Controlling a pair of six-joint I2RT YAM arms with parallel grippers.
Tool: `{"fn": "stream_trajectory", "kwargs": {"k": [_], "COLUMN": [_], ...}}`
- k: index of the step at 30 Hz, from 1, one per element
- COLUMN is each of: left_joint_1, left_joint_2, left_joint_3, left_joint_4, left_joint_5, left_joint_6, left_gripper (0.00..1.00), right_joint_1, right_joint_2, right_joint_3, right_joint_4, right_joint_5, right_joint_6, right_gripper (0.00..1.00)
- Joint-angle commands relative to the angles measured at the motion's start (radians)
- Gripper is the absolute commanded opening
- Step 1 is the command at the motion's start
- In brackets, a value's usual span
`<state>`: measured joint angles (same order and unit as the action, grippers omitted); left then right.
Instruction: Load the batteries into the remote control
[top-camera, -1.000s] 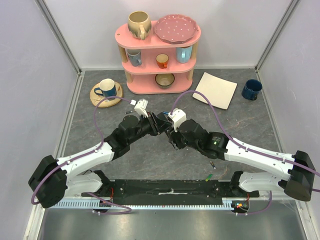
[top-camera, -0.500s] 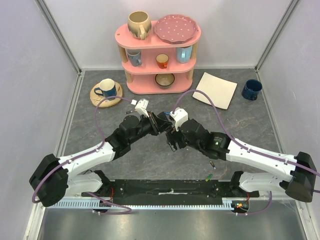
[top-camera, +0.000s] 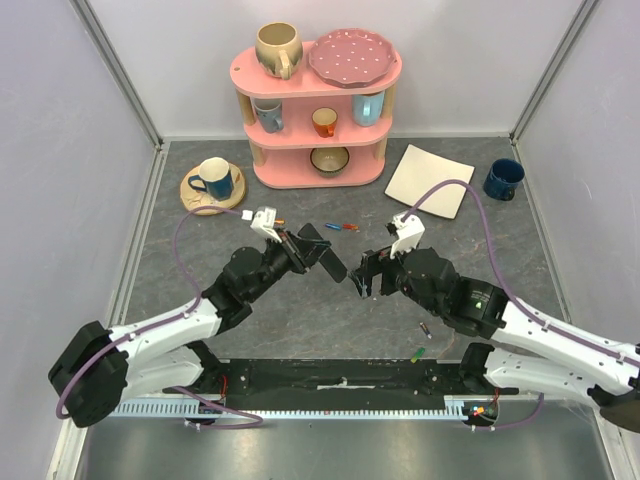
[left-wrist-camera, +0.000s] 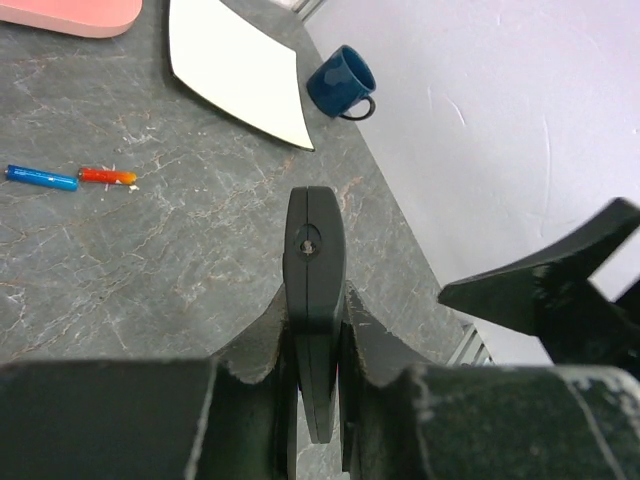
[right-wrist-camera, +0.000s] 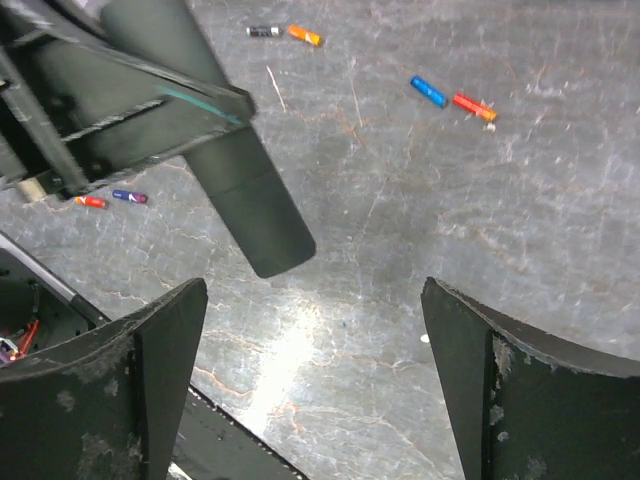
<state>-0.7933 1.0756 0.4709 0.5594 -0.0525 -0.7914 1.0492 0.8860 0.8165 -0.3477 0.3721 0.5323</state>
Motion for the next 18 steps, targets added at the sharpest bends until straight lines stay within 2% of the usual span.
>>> {"fn": "stream_trajectory", "kwargs": {"k": [1, 6, 10, 18], "left_joint_1": [0.002, 0.002, 0.002, 0.002], "left_joint_2": [-0.057, -0.088, -0.109, -0.114], "left_joint_3": [-0.092, -0.179, -0.199, -0.184], "left_joint_4": [0.249, 0.382, 0.401, 0.366], "left_joint_5": [-0.056, -0.066, -0.053, -0.027], "left_joint_6": [0.006, -0.057, -0.081, -0.062], "left_gripper": [0.02, 0.02, 0.02, 0.02], "right_joint_1": [-0.061, -0.167, -0.238, -0.244], "right_joint_2": [-0.022, -0.030, -0.029, 0.057], "right_joint_3": [-0.095, -0.217, -0.322, -0.375], "right_joint_4": [0.159, 0.343, 0.617, 0.828], "right_joint_5": [-0.080, -0.304, -0.473, -0.572], "right_joint_6": [0.201, 0.345, 0.478, 0.540], "right_gripper": [0.97, 0.98, 0.98, 0.96]}}
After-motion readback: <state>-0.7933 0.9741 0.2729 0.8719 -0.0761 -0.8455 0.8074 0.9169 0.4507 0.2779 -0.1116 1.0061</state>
